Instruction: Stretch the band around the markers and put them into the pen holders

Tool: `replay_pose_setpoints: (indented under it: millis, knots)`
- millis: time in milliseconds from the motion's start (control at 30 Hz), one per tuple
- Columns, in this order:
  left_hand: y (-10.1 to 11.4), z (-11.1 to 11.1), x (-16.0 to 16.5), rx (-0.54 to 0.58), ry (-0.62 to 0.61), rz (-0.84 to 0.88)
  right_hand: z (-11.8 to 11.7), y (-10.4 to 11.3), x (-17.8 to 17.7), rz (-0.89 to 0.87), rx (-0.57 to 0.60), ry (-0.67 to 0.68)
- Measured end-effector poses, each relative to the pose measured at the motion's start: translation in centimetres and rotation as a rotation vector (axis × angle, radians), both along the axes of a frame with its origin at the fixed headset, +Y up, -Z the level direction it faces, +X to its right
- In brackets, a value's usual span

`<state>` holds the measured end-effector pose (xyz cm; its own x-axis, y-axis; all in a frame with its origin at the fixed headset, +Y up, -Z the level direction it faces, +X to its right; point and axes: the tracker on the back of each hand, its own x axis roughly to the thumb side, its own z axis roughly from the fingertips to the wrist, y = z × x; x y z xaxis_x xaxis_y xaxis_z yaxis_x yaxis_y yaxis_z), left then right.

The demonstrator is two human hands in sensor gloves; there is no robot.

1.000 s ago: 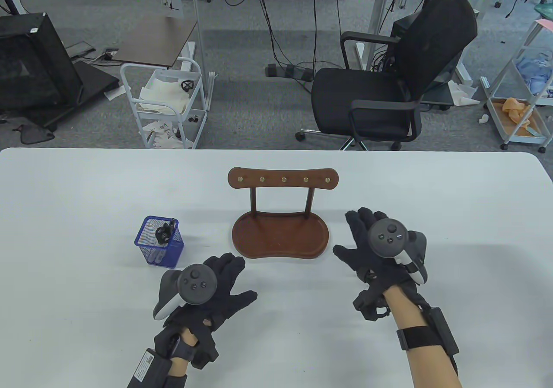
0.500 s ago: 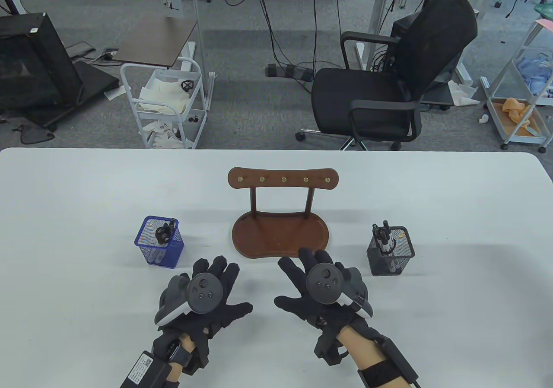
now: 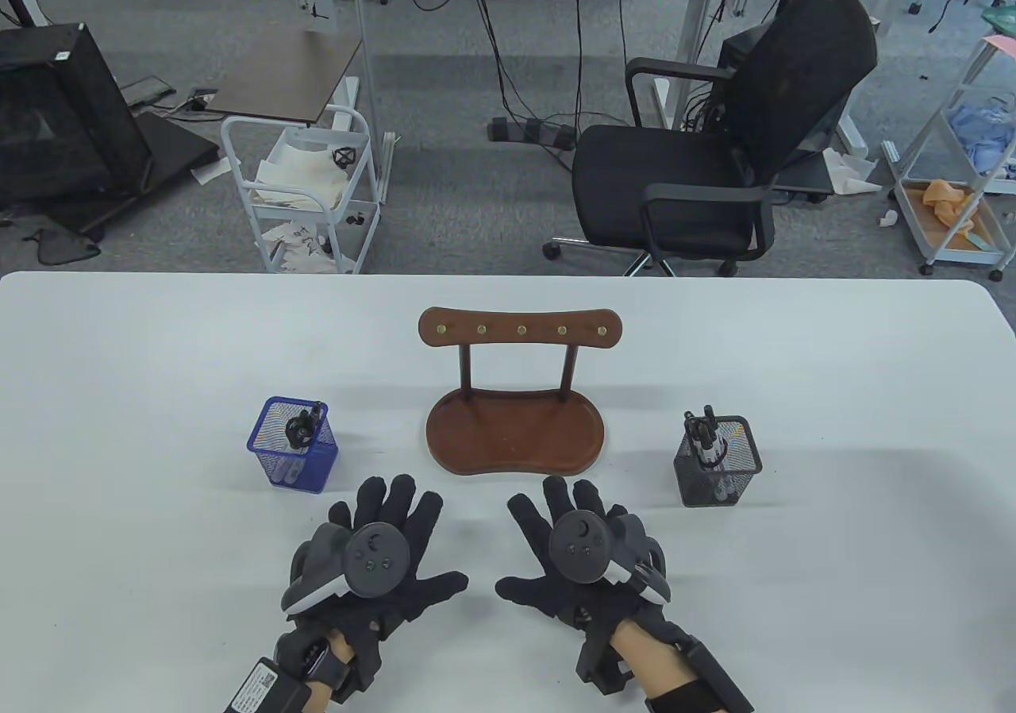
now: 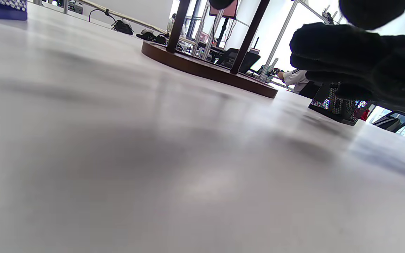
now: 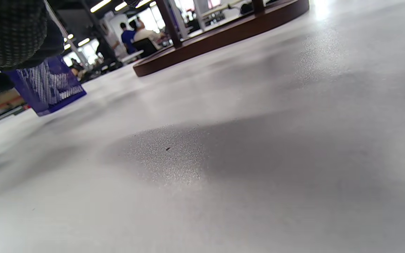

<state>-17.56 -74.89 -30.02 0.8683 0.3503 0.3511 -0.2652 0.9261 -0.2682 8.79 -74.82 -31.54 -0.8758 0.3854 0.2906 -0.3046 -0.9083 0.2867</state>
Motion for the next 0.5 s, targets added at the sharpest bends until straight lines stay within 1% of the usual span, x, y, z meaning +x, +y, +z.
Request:
replay_pose_setpoints:
  millis: [500]
  knots:
    - [-0.22,-0.19,0.18,-0.015,-0.005,0.001,0.15,0.28,0.39,-0.032,0.023,0.009]
